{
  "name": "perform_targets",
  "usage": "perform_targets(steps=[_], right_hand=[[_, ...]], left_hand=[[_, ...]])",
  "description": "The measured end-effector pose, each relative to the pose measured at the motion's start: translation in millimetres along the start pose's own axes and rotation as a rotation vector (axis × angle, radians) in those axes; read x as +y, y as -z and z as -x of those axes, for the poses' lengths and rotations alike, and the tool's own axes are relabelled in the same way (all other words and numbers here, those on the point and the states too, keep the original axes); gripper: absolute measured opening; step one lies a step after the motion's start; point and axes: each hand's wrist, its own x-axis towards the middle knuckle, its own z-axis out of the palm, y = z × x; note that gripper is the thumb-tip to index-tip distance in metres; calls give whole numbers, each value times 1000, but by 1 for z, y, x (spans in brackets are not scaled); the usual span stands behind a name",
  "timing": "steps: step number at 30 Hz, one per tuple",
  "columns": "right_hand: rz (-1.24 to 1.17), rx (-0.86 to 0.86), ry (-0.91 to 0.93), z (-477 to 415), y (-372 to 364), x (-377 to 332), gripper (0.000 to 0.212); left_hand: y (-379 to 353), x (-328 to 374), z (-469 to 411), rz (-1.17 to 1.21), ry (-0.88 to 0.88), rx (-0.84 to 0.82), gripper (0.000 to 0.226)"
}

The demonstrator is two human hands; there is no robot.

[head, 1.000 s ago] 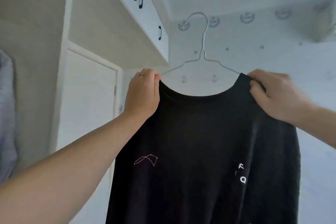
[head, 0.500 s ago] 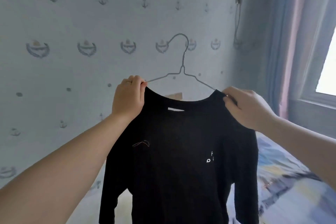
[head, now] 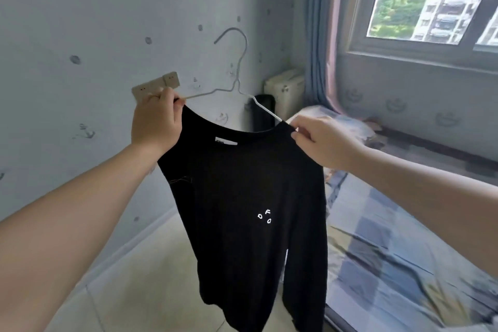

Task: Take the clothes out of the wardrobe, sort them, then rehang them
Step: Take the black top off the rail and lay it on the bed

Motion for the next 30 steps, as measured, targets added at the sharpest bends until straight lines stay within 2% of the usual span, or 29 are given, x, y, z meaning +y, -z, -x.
perform_targets(steps=[5, 9, 12, 17, 30], right_hand=[[9, -32, -143, -24, -44, 44, 15], [45, -126, -241, -36, -72, 89, 6], [88, -126, -284, -48, -93, 128, 6], [117, -109, -378, -74, -126, 198, 9], [-28, -177, -634, -126, -243, 351, 16]], left_hand=[[-84, -6, -37, 59, -33, -124, 30], [-146, 4, -57, 73, -67, -188, 27], [-194, 14, -74, 97, -68, -251, 24], [-270, 35, -91, 118, -42, -334, 24], [-460, 62, -92, 39, 107, -564, 20]])
